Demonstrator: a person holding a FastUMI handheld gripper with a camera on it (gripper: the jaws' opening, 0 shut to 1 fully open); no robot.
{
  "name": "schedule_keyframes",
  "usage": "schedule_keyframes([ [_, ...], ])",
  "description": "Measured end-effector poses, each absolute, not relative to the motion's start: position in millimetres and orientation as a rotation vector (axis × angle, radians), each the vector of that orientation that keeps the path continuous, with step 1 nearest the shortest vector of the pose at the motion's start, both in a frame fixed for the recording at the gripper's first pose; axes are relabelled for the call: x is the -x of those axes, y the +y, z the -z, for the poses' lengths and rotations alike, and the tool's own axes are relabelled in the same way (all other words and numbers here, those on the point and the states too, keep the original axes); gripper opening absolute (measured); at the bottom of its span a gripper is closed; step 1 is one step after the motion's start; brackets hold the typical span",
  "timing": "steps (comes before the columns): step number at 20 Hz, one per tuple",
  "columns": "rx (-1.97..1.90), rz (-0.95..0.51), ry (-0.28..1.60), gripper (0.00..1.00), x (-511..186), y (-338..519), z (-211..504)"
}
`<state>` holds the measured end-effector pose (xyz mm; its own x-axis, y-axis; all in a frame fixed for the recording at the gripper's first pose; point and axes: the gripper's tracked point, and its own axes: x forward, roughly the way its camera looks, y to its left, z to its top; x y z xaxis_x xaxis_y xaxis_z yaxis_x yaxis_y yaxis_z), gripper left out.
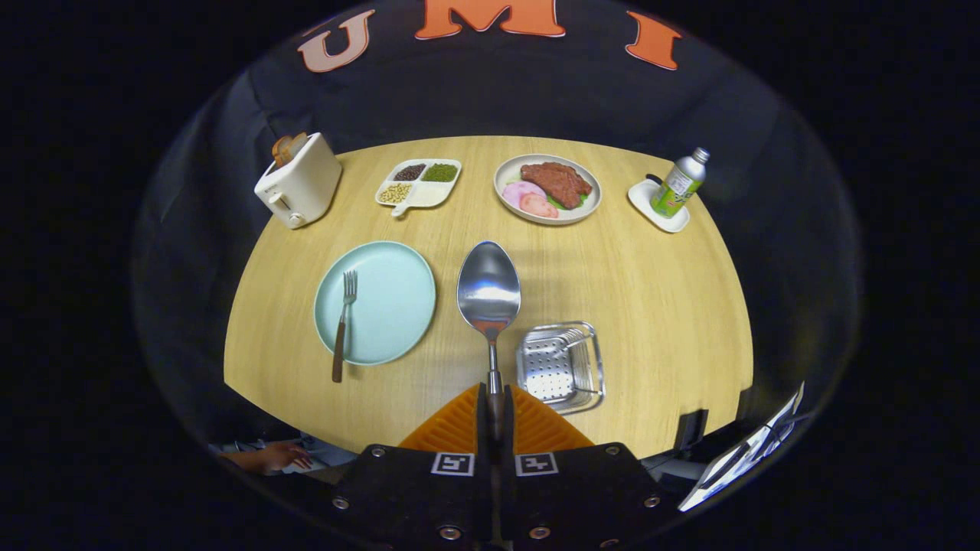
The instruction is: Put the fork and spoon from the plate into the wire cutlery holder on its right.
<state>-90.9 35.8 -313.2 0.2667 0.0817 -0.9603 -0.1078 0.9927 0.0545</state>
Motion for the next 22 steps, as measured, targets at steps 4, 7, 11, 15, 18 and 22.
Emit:
schedule_keyframes([
  [4,0.060,-0.096,1.359,0.05,115.6,-4.0,324.2],
  [7,0.089,-0.092,1.417,0.05,127.0,-20.8,339.9],
  [11,0.090,-0.134,1.479,0.05,135.4,-22.5,358.4],
  [15,0.114,-0.160,1.507,0.06,131.1,-24.6,367.3],
  [18,0.110,-0.136,1.502,0.10,122.3,-32.0,367.9],
  [22,0.091,-0.114,1.458,0.13,106.9,-35.7,361.5],
])
